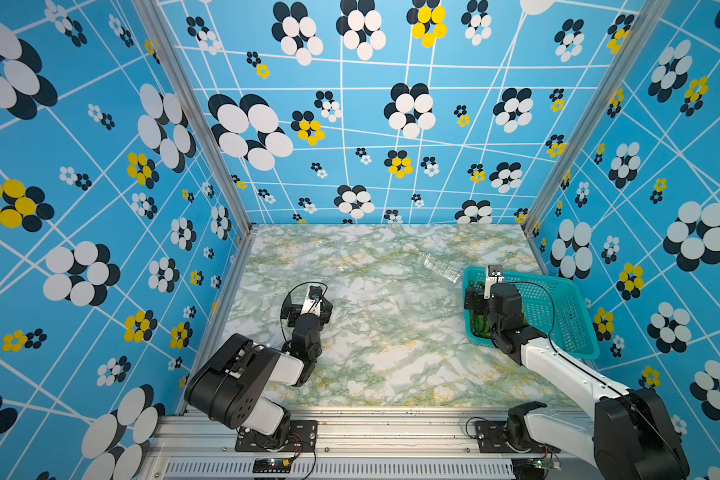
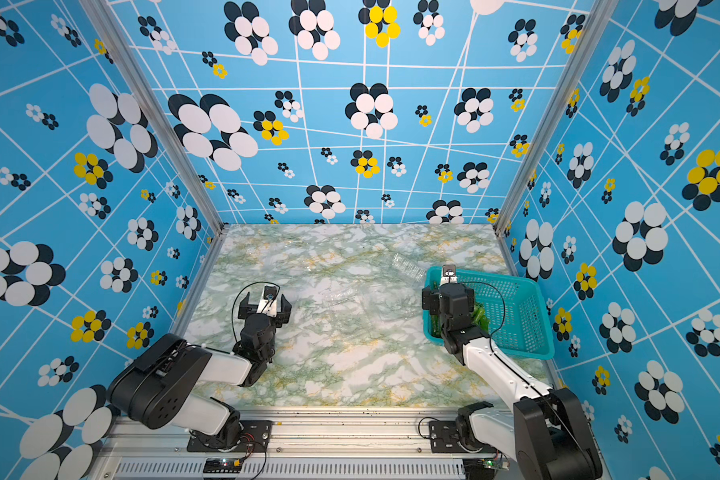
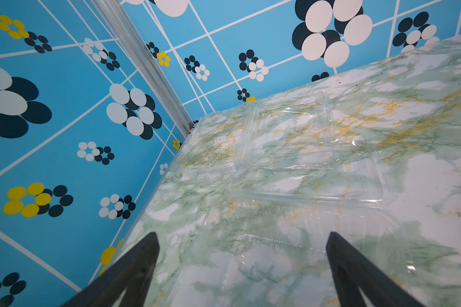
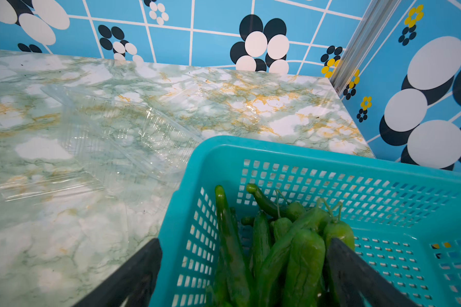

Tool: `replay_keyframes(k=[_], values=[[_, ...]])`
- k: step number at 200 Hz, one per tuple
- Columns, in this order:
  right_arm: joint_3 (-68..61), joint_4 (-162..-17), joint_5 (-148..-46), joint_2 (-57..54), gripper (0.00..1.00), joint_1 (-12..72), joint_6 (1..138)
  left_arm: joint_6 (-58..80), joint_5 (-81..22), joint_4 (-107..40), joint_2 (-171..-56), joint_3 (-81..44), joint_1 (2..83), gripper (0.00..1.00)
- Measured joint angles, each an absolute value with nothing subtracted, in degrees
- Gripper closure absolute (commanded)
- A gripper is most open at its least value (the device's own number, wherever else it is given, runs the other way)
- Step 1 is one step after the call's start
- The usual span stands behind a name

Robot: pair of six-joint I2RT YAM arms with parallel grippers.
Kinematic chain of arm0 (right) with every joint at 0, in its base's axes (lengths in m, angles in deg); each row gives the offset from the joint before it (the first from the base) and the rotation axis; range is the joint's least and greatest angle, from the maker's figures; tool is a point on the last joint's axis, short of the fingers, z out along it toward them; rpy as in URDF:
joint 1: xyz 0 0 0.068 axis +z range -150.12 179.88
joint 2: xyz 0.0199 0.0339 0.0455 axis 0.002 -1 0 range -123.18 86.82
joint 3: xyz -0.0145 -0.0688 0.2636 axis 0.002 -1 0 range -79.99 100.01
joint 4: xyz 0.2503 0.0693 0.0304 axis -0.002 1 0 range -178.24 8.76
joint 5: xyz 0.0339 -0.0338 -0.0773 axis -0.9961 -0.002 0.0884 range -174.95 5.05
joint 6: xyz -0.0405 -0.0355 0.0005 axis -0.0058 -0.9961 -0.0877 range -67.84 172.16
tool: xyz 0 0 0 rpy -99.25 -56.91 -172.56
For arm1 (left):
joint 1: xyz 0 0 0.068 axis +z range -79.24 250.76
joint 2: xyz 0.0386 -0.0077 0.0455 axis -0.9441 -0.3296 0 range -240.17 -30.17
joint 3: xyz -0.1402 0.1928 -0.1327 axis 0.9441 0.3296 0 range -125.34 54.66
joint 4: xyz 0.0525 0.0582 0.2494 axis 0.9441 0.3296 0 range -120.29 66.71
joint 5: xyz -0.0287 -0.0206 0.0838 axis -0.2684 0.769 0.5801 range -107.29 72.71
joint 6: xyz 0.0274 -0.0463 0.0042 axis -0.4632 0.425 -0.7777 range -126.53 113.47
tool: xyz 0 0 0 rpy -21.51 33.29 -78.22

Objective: Take small green peppers out of containers
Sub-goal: Reset both arms

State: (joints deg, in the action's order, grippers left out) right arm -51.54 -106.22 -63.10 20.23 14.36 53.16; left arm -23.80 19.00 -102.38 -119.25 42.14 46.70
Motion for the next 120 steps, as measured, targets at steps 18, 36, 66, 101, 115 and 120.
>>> replay_keyframes(k=[18, 36, 66, 101, 115, 120], values=[[-54.1, -110.11, -62.79, 20.23, 0.01, 14.28, 52.94, -24.99, 18.72, -105.18, -122.79, 41.16, 46.75, 0.01], [-56.04, -112.75, -62.75, 20.21, 0.01, 13.71, 52.76, -25.42, 18.24, -106.75, -123.49, 40.61, 47.01, 0.0], [-58.75, -118.15, -62.25, 20.08, 0.01, 12.46, 52.94, -24.55, 16.31, -107.98, -123.3, 41.01, 49.28, 0.0], [-59.37, -125.12, -61.13, 15.2, 0.01, 11.81, 52.61, -23.04, 12.66, -108.52, -122.49, 42.27, 51.23, 0.0], [-59.63, -129.02, -61.07, 13.06, 0.01, 11.04, 52.48, -21.97, 10.63, -108.59, -121.9, 42.95, 52.58, 0.0], [-59.63, -130.02, -61.09, 12.3, 0.01, 10.76, 52.28, -21.47, 9.84, -108.59, -121.66, 43.21, 53.24, 0.01]])
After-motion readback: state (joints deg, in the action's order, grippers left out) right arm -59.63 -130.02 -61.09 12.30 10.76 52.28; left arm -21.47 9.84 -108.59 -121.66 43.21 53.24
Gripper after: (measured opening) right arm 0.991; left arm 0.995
